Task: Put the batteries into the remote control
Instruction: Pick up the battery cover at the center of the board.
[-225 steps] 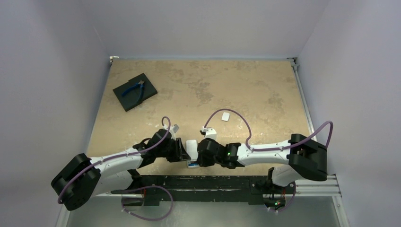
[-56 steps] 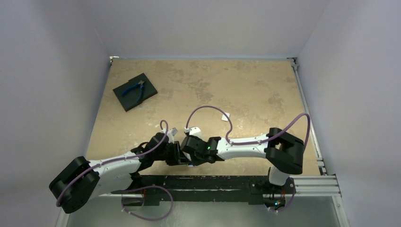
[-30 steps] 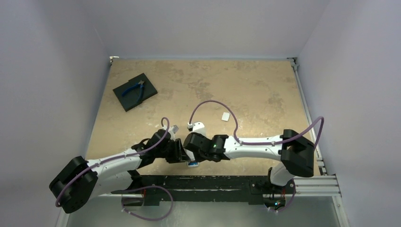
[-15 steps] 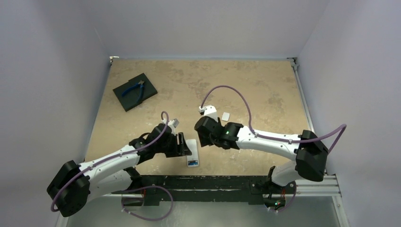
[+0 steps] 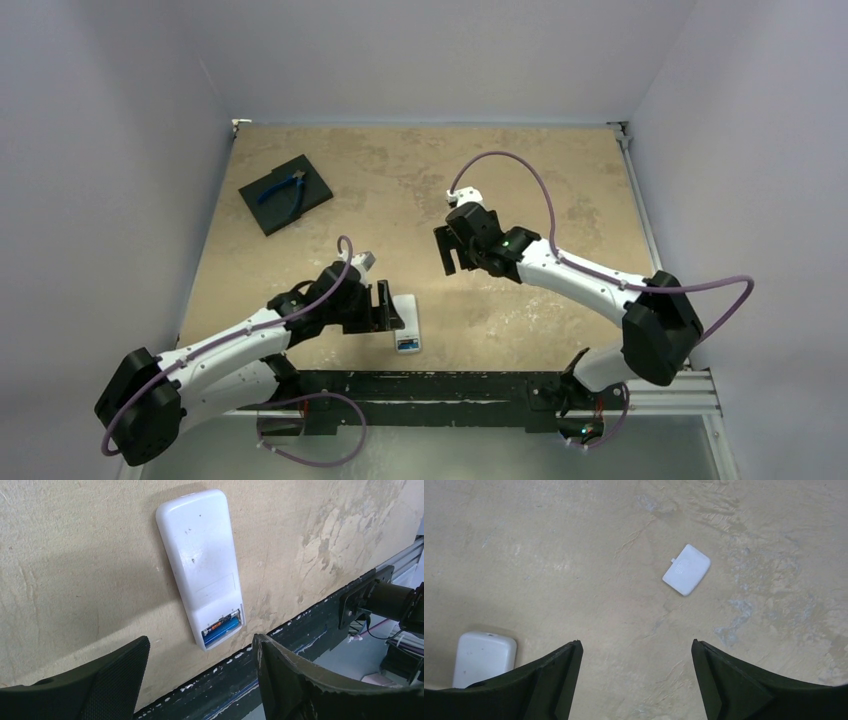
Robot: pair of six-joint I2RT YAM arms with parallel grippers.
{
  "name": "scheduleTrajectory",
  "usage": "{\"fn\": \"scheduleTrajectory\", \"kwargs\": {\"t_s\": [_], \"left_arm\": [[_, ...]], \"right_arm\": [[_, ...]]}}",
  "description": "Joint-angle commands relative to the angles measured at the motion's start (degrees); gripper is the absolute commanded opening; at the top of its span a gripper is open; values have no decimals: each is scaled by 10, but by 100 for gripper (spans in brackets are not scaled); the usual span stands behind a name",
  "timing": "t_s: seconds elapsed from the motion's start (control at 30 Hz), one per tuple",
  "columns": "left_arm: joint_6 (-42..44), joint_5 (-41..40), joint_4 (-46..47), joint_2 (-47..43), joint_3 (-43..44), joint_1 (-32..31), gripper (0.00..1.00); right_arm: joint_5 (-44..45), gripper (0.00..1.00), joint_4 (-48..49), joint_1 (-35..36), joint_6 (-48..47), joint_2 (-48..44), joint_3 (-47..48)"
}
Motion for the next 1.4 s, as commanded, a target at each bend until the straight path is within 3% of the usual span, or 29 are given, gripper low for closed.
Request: {"fn": "scheduleTrajectory", "kwargs": {"t_s": [0.0, 0.2, 0.53, 1.37], "left_arm": [[17, -10, -11, -12, 25, -1, 76], [20, -10, -16, -11, 27, -2, 76], [25, -8, -21, -13, 25, -1, 76], [18, -14, -48, -56, 11, -2, 75]], "right_arm": [[-55, 92, 23, -37, -74, 18, 26], [-127, 96, 38, -79, -102, 51, 46], [-157, 99, 55, -141, -112, 110, 92], [-222, 99, 70, -201, -96, 241, 151]]}}
